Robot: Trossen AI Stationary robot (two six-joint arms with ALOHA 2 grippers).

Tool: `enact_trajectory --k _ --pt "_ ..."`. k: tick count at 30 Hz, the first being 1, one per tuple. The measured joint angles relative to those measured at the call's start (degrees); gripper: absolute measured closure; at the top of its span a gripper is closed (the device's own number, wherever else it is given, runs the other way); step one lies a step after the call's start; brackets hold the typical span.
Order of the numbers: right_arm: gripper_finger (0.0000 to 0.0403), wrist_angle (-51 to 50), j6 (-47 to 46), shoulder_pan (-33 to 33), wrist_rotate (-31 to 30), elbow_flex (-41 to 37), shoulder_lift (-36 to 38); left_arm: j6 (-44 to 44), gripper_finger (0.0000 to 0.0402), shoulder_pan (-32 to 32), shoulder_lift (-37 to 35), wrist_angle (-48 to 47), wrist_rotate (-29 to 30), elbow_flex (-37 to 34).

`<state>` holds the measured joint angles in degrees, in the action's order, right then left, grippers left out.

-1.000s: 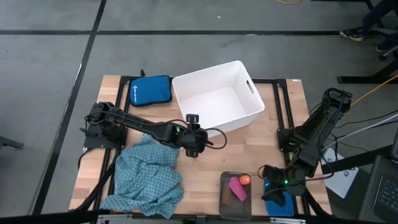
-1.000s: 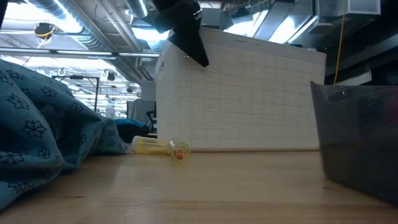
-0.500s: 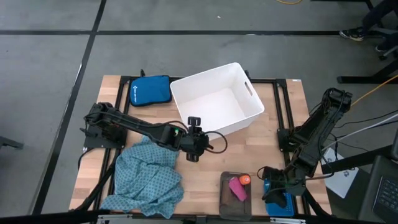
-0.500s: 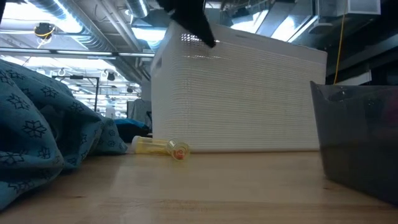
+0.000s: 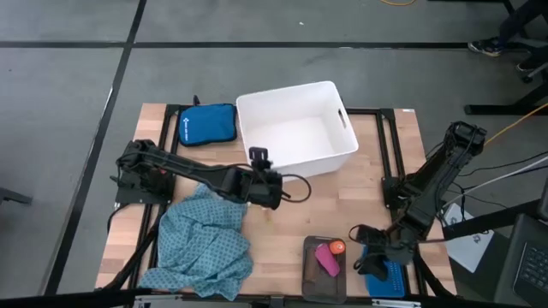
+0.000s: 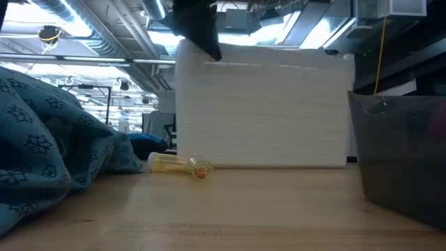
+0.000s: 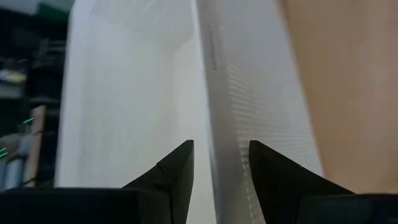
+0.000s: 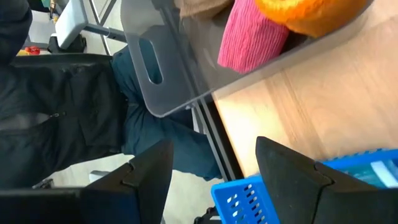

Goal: Pick & place medical supplies in basket/bin
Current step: Put the top yellow pill bottle into the blue bin

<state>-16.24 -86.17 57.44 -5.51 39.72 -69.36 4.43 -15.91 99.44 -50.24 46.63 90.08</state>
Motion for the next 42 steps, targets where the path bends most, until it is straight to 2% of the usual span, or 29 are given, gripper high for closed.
enact_trajectory --k 3,18,25,36,42 --pt "0.0172 0.0 1.5 -0.9 0.1 0.0 0.0 0.3 0.0254 1.6 0.0 -2.1 3.7 0.0" --pt "0.0172 0.0 5.7 -3.2 0.5 0.0 0.0 3.3 0.0254 7.6 0.0 -4.5 4.0 0.0" --pt "0.0172 0.0 6.1 -3.6 0.4 0.0 0.0 3.0 0.0254 9.4 0.0 -6.8 7.7 0.0" --pt "0.0172 0.0 6.5 -3.6 0.4 0.0 0.0 1.4 0.0251 8.1 -0.1 -7.1 4.8 0.0" --pt "0.0172 0.0 6.2 -3.6 0.4 0.0 0.0 2.2 0.0217 7.0 -0.5 -6.9 4.4 0.0"
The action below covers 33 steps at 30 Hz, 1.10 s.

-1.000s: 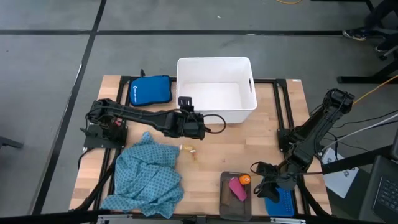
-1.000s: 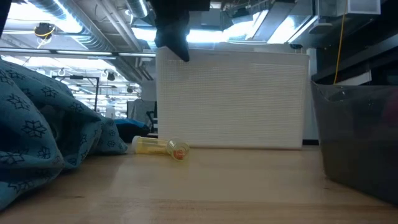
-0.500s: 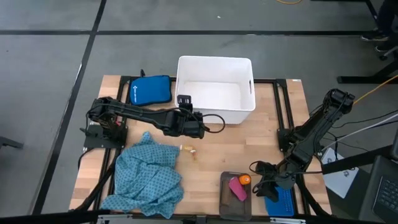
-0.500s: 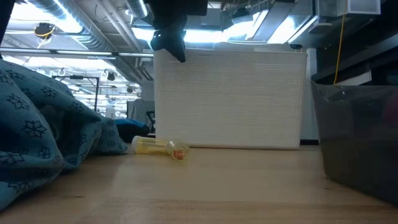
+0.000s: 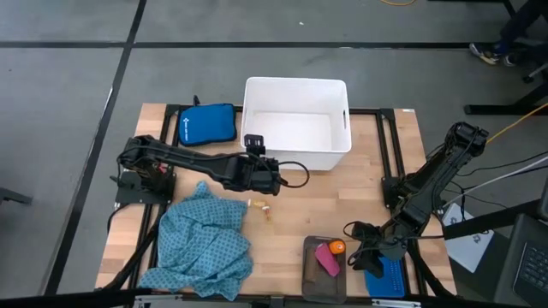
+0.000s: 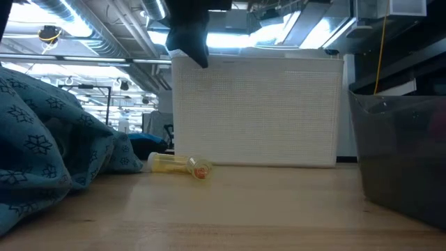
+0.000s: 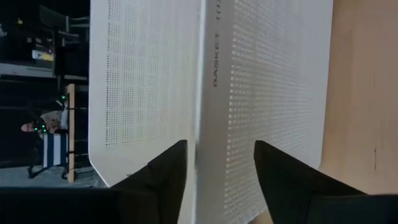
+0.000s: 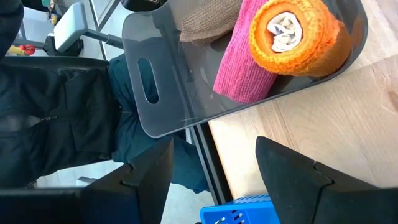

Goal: Pick & place medical supplies in basket/bin
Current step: Put the top yellow pill bottle into the blue bin

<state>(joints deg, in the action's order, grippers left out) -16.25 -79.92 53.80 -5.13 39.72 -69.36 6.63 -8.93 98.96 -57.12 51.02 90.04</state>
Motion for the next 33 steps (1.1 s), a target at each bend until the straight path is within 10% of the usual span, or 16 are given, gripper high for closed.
enact_trajectory --k 15,33 --pt "0.0172 0.6 0.9 -0.9 0.1 0.0 0.0 -0.7 0.0173 -6.7 -4.6 6.5 3.8 0.0" --pt "0.0172 0.8 3.2 -1.0 -1.6 0.0 0.0 -32.9 0.0180 -22.5 -4.0 -5.8 -14.4 0.0"
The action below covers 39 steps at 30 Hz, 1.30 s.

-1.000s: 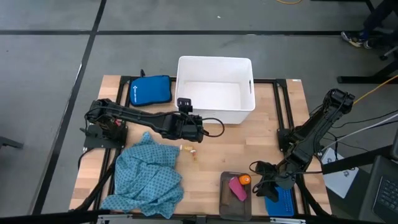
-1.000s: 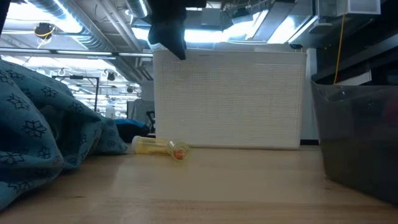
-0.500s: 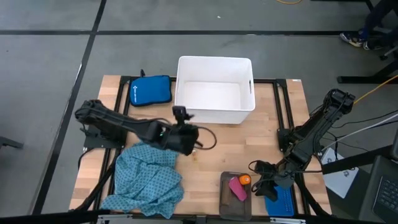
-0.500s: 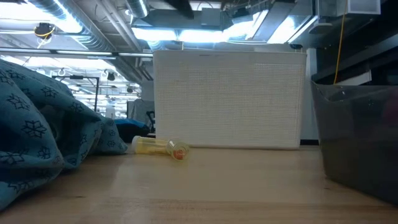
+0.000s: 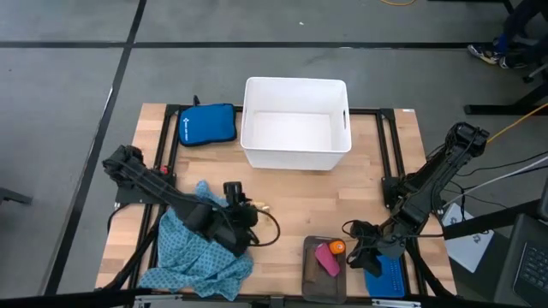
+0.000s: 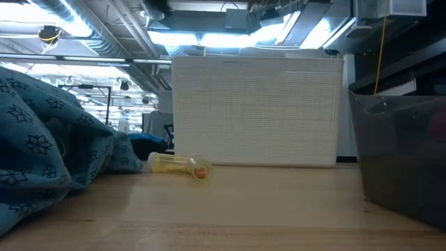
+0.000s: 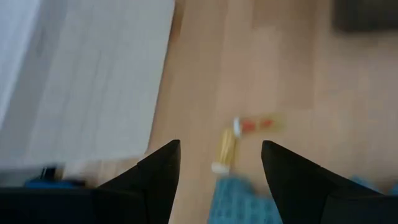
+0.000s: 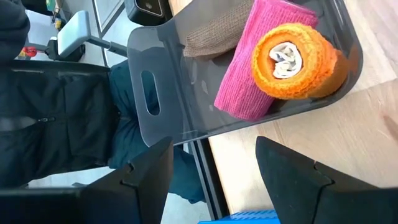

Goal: Pick & place medical supplies in basket/bin
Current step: Put the top yellow pill bottle into the blue bin

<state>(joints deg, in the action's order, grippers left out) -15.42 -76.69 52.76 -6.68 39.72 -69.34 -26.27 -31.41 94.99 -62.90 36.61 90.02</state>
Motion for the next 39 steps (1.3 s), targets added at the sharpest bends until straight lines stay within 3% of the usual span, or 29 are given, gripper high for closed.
enact_trajectory --k 5,16,21,34,39 --pt "0.0172 0.0 1.1 -0.7 -1.1 0.0 0.0 -3.2 0.0180 0.0 4.4 -3.4 0.7 -0.8" --pt "0.0172 0.0 2.6 -2.4 0.0 0.0 0.0 0.0 0.0180 4.2 12.6 -2.9 -9.6 -0.8" --pt "0.0172 0.1 3.1 -2.4 0.0 0.0 0.0 2.9 0.0180 5.3 15.9 -2.4 -11.3 -0.8" --pt "0.0172 0.5 3.7 -2.4 -0.1 0.0 0.0 10.5 0.0180 10.3 17.9 -1.1 -11.3 -0.8" --pt "0.0172 0.5 3.9 -2.4 -0.4 0.0 0.0 13.5 0.0180 12.3 17.7 6.6 -18.5 -4.9"
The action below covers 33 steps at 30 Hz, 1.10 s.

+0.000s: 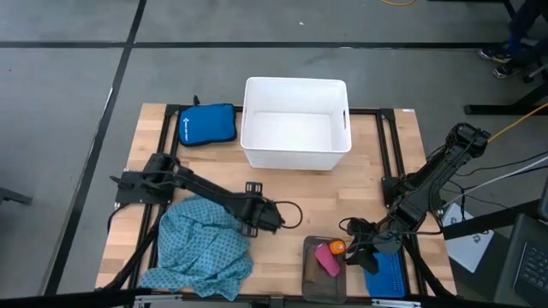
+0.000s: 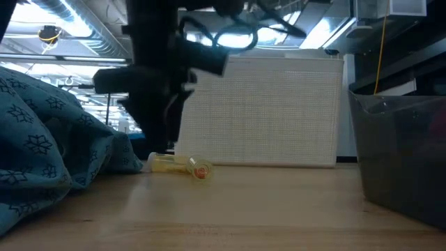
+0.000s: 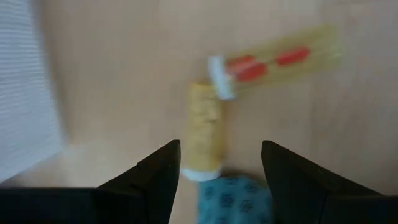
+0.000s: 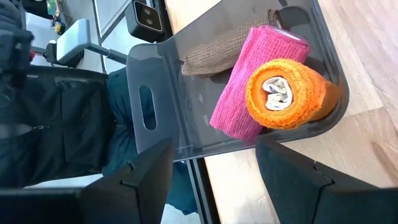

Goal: Pick & place medical supplies in basket/bin
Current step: Put the top yellow pill bottle into the blue bin

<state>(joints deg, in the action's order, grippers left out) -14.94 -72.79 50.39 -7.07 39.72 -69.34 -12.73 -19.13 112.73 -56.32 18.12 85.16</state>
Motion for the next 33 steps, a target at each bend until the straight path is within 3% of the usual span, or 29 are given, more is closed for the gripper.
enact_trajectory --k 12,33 --pt "0.0172 0.0 0.0 0.0 0.0 0.0 0.0 0.4 0.0180 2.4 -0.2 0.9 1.5 -4.3" --pt "0.0172 0.5 0.4 0.0 0.0 0.0 0.0 2.8 0.0180 4.3 0.4 3.5 -5.1 -4.3"
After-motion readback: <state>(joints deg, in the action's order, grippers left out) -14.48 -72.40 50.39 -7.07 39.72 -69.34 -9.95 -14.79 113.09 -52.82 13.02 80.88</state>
